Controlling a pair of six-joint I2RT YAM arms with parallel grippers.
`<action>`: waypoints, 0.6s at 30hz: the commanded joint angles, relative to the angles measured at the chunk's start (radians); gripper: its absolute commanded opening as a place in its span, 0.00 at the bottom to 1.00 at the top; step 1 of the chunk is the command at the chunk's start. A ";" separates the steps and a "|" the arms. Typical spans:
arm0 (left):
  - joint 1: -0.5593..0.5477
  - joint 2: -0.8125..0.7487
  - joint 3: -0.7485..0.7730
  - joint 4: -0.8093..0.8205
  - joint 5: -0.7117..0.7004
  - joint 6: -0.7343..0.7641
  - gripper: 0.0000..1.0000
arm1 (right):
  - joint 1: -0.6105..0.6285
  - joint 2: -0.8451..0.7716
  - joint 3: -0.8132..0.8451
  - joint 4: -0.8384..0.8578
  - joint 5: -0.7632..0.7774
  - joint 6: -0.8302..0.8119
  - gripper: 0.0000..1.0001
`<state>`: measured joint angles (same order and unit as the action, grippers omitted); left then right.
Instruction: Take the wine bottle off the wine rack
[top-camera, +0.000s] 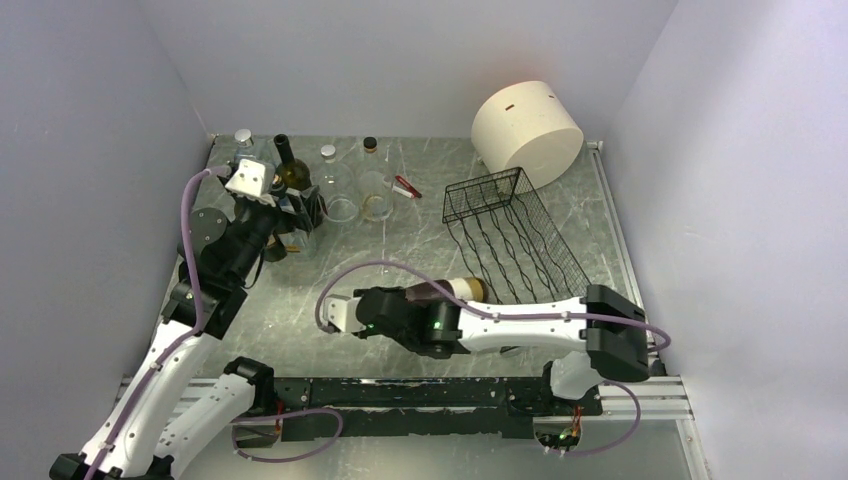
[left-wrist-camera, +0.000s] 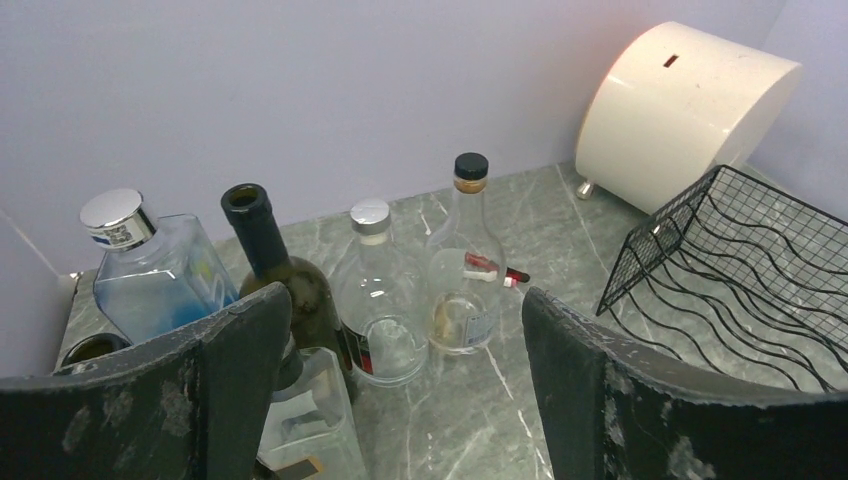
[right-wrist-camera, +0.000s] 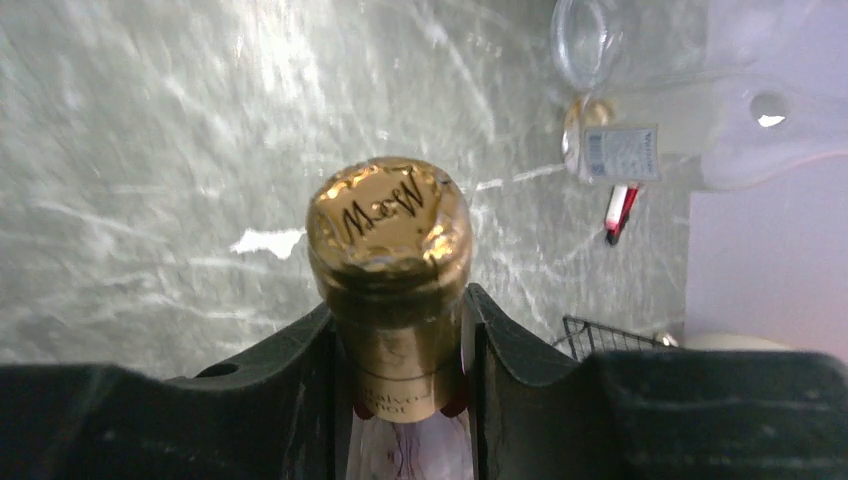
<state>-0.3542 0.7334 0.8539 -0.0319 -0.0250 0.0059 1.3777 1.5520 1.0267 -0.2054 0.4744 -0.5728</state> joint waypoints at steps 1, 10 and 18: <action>0.008 -0.006 -0.013 0.024 -0.055 0.002 0.89 | 0.003 -0.115 0.060 0.203 -0.057 0.093 0.00; 0.008 0.016 -0.019 0.023 -0.067 0.000 0.87 | -0.049 -0.212 0.071 0.353 -0.095 0.189 0.00; 0.008 0.079 0.041 -0.023 -0.079 -0.057 0.88 | -0.238 -0.345 -0.075 0.559 -0.355 0.468 0.00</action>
<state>-0.3542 0.7753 0.8410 -0.0334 -0.0822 -0.0029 1.2007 1.2816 0.9722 0.0887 0.2302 -0.2398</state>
